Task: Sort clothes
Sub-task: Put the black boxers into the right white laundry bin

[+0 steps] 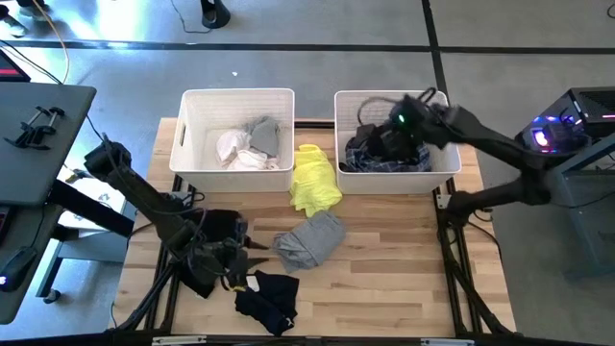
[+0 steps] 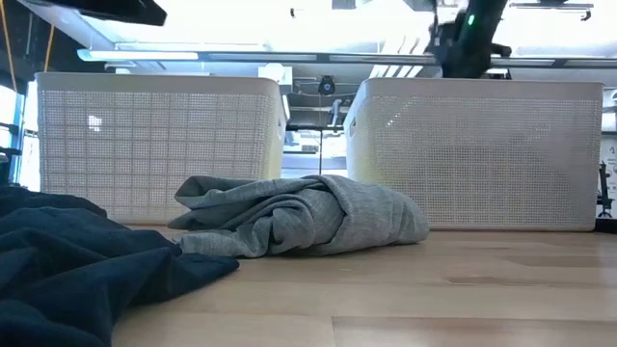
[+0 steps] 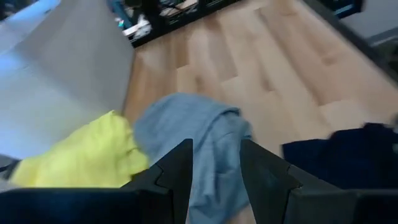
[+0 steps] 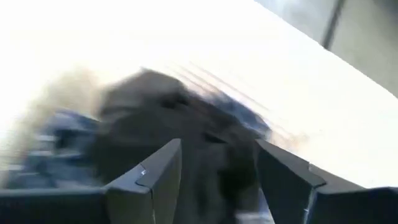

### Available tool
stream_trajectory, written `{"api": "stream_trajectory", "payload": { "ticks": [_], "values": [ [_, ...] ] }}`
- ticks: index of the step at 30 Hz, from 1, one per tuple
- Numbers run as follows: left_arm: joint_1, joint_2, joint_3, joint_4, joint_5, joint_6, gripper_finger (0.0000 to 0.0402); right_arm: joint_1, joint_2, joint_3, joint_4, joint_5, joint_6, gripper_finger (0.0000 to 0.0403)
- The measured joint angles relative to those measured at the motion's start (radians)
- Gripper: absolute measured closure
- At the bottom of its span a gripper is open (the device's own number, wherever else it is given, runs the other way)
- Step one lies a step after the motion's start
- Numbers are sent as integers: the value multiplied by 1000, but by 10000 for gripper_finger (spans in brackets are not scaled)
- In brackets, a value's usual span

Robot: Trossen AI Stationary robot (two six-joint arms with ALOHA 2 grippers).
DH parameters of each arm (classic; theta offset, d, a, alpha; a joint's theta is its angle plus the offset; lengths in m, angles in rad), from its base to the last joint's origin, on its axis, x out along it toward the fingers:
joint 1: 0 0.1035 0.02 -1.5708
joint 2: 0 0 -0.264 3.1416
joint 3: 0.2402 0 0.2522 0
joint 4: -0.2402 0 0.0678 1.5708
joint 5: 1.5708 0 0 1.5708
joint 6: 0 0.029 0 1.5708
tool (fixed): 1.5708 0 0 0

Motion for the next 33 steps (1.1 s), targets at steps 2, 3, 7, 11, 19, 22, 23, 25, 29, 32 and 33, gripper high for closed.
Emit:
{"api": "stream_trajectory", "payload": {
  "ticks": [2,3,7,11,19,22,23,25,29,32,33],
  "values": [
    [-18,0,0,0,48,-10,281,97,-69,-48,69,39,30,214],
    [-28,0,0,0,79,-15,281,148,-101,-79,107,56,49,214],
    [-70,0,0,-28,124,-68,281,362,-201,-262,333,95,159,214],
    [-94,10,0,-77,164,-120,281,567,-223,-544,867,129,186,215],
    [-84,151,0,-52,233,-105,281,819,-29,-853,2031,53,-341,215],
    [-75,217,-1,13,302,-105,281,871,-1,-833,2084,56,-484,215],
    [-73,236,-1,35,330,-106,281,883,8,-819,2075,57,-505,215],
    [-68,276,-1,101,399,-105,281,907,21,-794,2045,57,-524,215],
    [-43,340,-1,196,554,-110,281,940,31,-747,2001,55,-525,215],
    [-15,396,0,228,622,-116,281,958,32,-728,1964,54,-525,215],
    [-7,418,0,224,638,-116,281,965,32,-724,1963,54,-526,215]
  ]
}}
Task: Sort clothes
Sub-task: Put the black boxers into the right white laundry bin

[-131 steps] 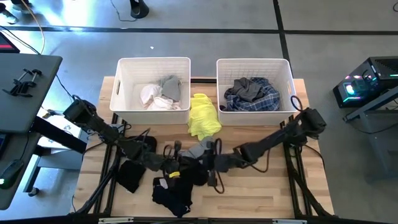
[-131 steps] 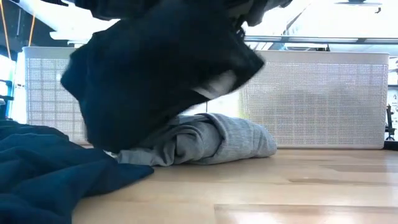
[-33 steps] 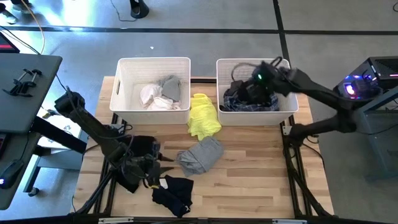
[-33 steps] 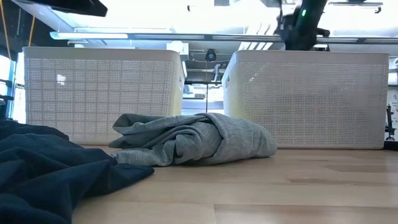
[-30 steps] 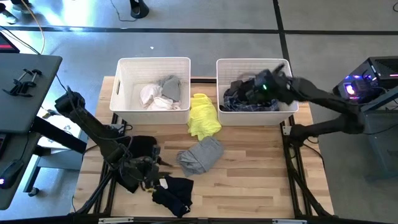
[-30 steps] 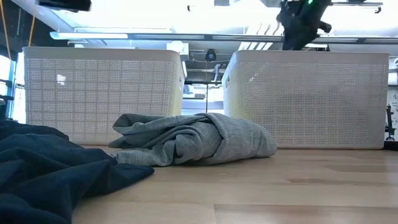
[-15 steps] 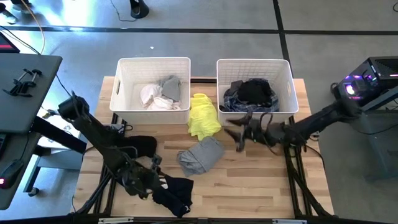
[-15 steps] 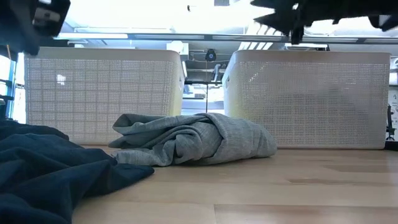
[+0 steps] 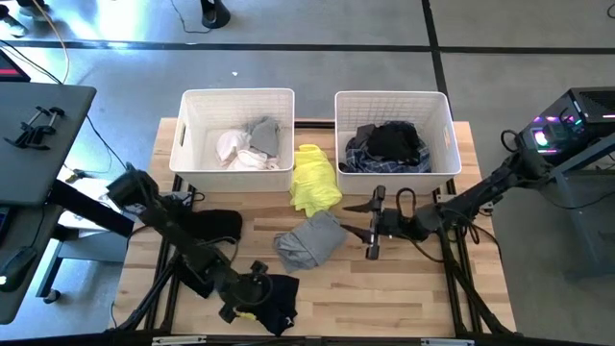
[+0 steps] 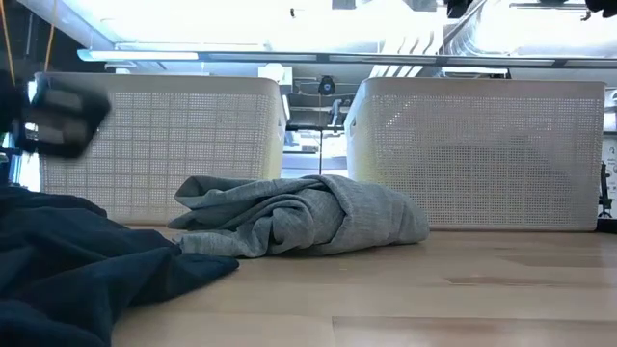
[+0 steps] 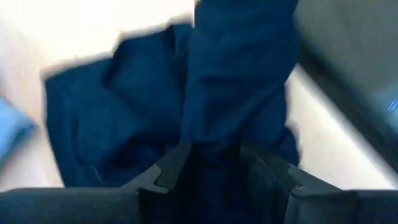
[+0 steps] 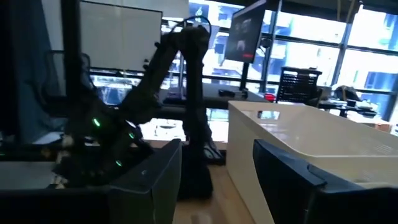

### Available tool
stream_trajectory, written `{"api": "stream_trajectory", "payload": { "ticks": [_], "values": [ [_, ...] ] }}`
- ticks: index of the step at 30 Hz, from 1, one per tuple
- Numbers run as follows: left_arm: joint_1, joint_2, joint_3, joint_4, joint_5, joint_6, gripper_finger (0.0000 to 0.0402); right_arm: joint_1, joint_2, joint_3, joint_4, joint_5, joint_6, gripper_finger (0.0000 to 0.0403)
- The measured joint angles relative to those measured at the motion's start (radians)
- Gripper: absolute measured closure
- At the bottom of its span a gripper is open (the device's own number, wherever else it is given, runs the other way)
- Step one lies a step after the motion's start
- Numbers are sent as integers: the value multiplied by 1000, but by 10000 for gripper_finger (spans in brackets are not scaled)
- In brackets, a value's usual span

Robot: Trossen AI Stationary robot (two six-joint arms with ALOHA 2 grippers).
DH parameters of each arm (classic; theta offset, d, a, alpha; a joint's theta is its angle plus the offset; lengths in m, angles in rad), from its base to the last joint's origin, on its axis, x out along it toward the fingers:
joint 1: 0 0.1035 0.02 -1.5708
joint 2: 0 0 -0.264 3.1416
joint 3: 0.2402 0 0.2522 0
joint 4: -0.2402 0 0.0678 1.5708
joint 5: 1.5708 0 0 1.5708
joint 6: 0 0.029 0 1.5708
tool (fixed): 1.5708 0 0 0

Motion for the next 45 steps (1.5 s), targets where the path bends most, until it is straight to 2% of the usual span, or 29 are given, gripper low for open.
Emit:
{"api": "stream_trajectory", "payload": {
  "ticks": [5,9,13,15,18,24,29,33,37,40,45],
  "values": [
    [36,88,8,7,5,-12,285,21,-1,4,-48,0,16,215],
    [61,94,9,9,15,1,323,33,-1,4,-162,0,107,215],
    [88,16,2,-61,-25,80,385,37,-1,4,-297,-2,261,215],
    [98,-48,-4,-127,-65,102,394,43,7,4,-316,-3,305,215],
    [100,-155,-4,-163,-141,147,391,65,53,17,-295,22,280,215],
    [106,-331,-3,-108,-277,278,398,82,227,177,-302,14,134,215],
    [128,-385,-1,-37,-374,360,398,64,382,360,-381,1,45,215],
    [156,-384,0,-14,-380,379,398,31,480,517,-515,-1,80,215],
    [179,-378,-1,-15,-382,378,398,-16,556,655,-671,-95,142,214],
    [184,-378,-1,-7,-385,387,398,-54,610,727,-774,-171,184,215],
    [181,-377,0,9,-385,413,398,-100,689,808,-898,-173,247,218]
  ]
}}
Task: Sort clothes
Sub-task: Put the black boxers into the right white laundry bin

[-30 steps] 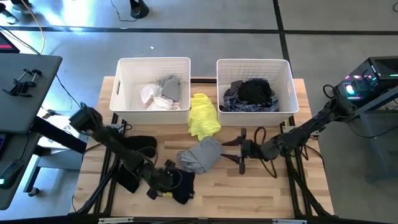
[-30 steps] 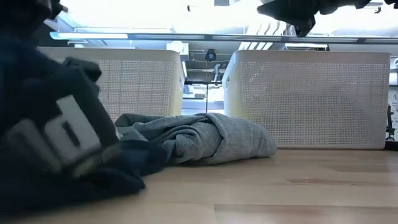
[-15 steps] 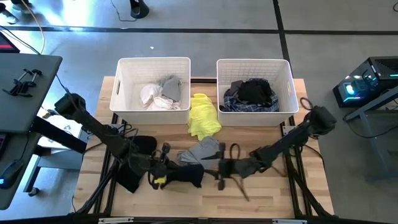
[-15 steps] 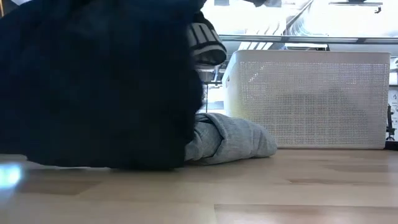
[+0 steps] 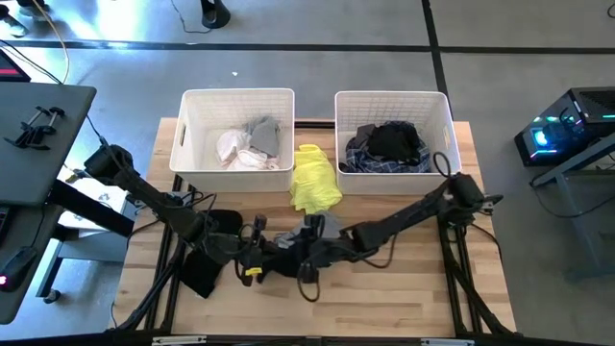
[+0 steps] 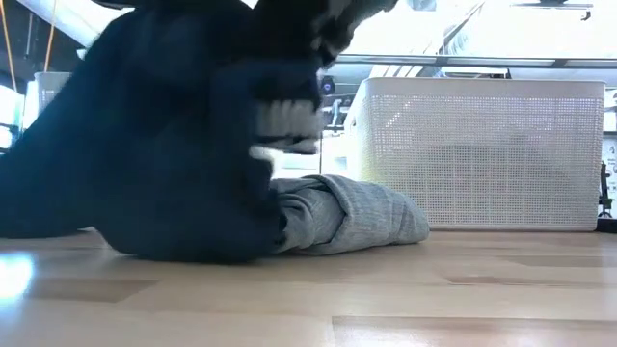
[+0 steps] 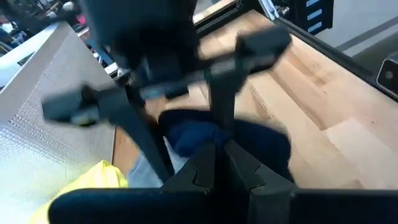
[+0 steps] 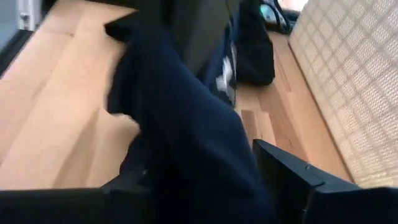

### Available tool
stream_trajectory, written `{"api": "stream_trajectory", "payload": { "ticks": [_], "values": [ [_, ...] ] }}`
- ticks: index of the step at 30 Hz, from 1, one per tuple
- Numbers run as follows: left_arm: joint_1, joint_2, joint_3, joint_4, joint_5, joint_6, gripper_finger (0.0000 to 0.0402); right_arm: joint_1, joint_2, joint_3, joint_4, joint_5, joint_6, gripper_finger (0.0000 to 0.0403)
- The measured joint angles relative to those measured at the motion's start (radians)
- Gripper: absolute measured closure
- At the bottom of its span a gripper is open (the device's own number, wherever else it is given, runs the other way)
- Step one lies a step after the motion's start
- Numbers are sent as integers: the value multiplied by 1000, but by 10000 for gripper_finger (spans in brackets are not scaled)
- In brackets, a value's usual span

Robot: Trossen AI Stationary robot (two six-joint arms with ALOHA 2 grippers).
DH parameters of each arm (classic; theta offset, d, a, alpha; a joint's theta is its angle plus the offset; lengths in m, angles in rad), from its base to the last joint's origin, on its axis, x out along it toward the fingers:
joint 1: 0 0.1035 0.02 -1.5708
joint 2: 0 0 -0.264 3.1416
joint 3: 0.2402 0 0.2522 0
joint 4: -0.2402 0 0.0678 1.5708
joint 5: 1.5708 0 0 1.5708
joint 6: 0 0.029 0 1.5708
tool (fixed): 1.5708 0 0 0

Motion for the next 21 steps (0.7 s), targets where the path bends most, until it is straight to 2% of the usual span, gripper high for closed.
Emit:
{"api": "stream_trajectory", "payload": {
  "ticks": [3,9,15,18,21],
  "values": [
    [-2,0,0,5,0,0,398,-11,27,11,-2,-4,17,250],
    [-2,0,0,26,-20,-60,385,-6,17,11,-5,38,37,385],
    [-10,-24,4,38,-37,-108,320,20,-73,11,-140,159,67,386],
    [-13,-55,4,34,-143,-145,286,45,-159,11,-224,287,62,397],
    [-14,-86,4,-22,-249,-167,262,74,-263,11,-297,457,46,394]
  ]
}}
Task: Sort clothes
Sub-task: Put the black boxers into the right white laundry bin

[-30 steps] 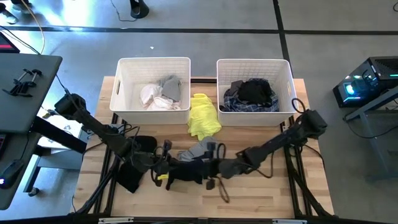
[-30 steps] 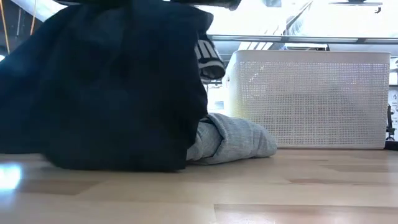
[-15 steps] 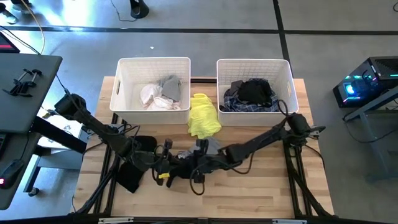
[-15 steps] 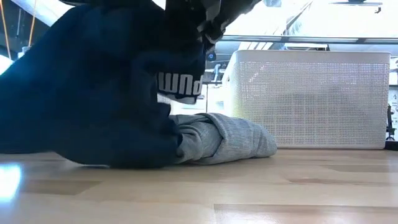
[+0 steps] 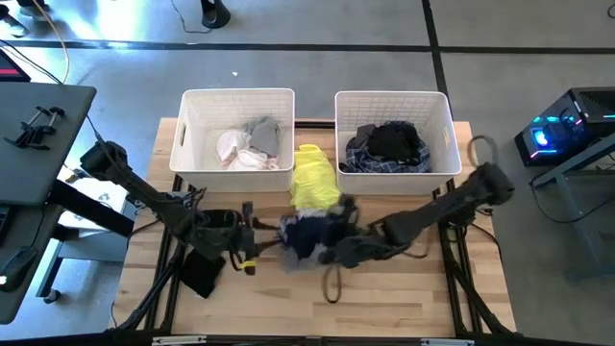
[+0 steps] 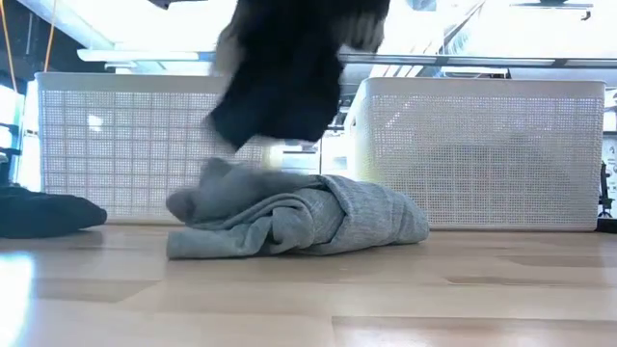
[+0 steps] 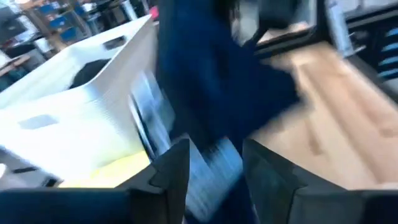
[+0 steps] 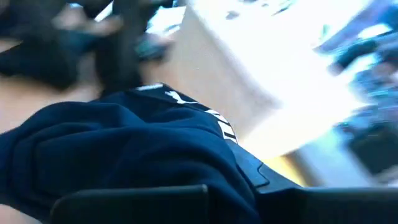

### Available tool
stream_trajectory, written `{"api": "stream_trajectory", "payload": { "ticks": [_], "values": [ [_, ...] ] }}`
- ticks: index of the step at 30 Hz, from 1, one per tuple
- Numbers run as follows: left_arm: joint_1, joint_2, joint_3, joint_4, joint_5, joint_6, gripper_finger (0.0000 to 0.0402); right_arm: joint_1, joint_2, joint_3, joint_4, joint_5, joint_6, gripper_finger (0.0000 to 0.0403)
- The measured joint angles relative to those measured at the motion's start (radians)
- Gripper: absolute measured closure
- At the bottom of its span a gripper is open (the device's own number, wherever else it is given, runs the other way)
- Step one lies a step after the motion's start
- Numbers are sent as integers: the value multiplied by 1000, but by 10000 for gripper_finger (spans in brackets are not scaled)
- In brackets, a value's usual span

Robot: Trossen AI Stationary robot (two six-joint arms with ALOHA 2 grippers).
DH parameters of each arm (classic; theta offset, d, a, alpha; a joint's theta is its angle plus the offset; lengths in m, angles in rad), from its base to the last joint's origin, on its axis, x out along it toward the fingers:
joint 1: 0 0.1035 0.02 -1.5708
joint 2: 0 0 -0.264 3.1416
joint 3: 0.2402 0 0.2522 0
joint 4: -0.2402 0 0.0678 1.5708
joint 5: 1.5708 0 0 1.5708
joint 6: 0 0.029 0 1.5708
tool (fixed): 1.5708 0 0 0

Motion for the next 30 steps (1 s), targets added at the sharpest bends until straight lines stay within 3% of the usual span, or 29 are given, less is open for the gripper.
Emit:
{"api": "stream_trajectory", "payload": {
  "ticks": [7,11,15,20,25,30],
  "values": [
    [-1,-2,0,-97,11,-58,250,28,-273,0,-18,468,-299,397],
    [0,22,-2,-118,40,-88,249,-52,-420,0,-57,514,-386,399],
    [0,46,-2,-116,52,-89,249,-226,-547,0,-230,375,-270,399],
    [0,71,-2,-114,52,-88,249,-541,-627,-3,-559,58,21,397],
    [4,81,-2,-114,52,-88,249,-821,-585,-5,-821,-175,166,397],
    [9,81,-2,-105,52,-78,249,-993,-460,-5,-855,-375,124,397]
  ]
}}
